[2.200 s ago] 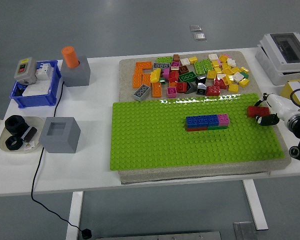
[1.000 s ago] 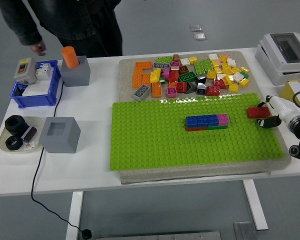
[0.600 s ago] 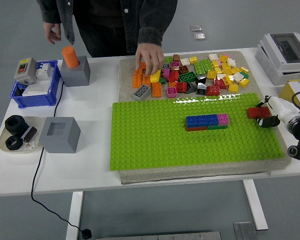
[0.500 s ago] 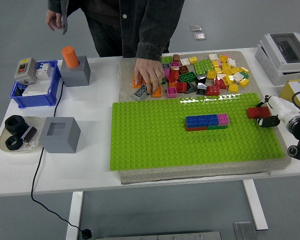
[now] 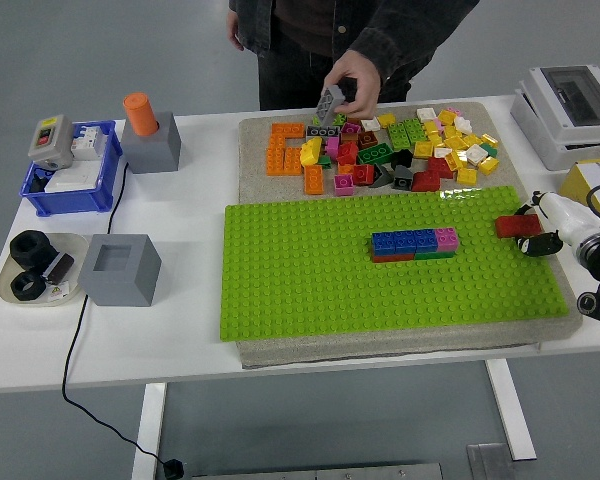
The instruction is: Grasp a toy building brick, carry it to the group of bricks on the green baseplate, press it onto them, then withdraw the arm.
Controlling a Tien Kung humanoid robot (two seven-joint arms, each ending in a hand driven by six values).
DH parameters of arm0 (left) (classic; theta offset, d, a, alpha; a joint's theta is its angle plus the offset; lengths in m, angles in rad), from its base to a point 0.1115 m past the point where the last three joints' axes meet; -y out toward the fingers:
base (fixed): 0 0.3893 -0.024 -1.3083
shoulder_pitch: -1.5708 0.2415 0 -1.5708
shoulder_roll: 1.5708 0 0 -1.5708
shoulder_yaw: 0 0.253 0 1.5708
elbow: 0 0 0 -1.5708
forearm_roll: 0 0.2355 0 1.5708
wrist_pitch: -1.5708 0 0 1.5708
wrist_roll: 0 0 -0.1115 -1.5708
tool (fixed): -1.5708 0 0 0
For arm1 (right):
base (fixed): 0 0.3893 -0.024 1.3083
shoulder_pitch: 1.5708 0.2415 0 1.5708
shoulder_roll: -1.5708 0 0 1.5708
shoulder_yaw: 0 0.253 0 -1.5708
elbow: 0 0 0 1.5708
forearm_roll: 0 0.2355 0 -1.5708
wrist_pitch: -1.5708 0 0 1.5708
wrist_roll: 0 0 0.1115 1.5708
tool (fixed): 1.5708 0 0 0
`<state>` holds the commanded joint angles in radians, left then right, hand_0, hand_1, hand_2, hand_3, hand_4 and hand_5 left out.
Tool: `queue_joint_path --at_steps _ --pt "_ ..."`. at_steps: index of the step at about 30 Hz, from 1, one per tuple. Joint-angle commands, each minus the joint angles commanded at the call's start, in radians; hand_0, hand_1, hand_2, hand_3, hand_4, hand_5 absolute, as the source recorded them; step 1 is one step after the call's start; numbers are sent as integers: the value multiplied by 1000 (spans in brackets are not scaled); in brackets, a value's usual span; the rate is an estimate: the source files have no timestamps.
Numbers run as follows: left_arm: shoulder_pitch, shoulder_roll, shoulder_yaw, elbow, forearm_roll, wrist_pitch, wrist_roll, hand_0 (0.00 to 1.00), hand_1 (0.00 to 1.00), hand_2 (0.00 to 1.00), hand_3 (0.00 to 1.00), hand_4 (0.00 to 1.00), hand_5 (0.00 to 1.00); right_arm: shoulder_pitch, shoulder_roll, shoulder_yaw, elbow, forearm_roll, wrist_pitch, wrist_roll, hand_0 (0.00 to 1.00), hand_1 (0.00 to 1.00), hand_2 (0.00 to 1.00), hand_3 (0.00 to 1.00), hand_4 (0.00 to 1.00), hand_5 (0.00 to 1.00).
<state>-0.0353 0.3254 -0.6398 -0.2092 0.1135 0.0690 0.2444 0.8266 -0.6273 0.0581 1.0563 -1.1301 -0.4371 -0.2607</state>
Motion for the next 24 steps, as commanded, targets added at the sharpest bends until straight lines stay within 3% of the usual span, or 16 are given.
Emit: queue_joint_path --at_steps 24 --pt "1 -3 19 2 -22 -1 -24 825 862 804 768 830 602 6 7 -19 0 -16 -20 9 998 983 960 642 504 56"
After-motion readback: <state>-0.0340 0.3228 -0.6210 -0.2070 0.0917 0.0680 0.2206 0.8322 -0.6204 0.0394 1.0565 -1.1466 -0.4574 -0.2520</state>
